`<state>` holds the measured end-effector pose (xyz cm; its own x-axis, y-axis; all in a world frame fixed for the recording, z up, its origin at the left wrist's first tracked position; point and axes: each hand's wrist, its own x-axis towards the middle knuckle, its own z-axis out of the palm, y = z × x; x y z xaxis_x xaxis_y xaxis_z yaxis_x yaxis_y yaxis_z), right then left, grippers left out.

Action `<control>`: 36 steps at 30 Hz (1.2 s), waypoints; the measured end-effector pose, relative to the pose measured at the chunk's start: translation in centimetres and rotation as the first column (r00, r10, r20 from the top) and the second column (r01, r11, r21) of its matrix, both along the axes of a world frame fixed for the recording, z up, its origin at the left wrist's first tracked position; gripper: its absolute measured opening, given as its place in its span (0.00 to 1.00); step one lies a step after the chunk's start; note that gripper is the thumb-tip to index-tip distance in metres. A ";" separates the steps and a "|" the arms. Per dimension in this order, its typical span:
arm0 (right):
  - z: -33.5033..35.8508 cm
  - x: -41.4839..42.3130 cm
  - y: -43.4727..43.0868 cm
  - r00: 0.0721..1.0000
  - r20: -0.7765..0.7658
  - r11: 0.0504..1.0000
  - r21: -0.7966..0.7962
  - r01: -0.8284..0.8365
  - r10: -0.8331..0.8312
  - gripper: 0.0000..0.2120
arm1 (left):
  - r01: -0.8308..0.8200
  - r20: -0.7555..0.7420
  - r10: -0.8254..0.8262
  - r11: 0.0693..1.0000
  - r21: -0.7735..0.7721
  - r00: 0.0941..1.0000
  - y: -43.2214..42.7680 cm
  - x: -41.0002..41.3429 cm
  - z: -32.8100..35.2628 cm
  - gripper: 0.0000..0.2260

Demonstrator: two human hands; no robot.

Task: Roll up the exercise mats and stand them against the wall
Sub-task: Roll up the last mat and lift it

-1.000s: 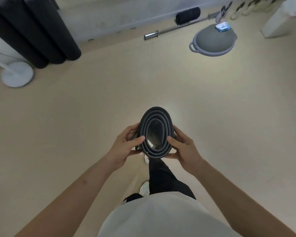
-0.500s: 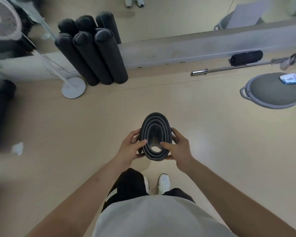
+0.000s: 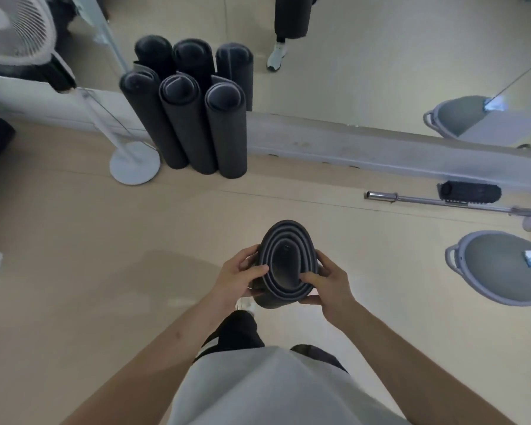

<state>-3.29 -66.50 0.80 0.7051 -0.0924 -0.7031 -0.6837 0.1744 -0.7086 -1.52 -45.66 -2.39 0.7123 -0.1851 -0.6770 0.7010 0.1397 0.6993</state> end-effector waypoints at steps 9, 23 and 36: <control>-1.6 19.0 -0.8 0.993 0.004 0.993 0.008 0.115 -0.115 0.28 | 0.048 0.019 -0.049 0.998 0.032 0.999 -1.0 21.0 0.2 0.20; -13.8 53.3 -5.2 0.994 -0.052 0.996 -0.009 0.092 -0.092 0.28 | -0.105 -0.033 0.110 0.986 0.130 0.993 -5.9 53.2 -11.8 0.15; -25.6 70.1 -1.3 0.987 -0.097 0.990 -0.069 0.124 -0.130 0.27 | -0.163 0.117 0.133 0.940 0.300 0.984 -5.3 66.9 -24.1 0.19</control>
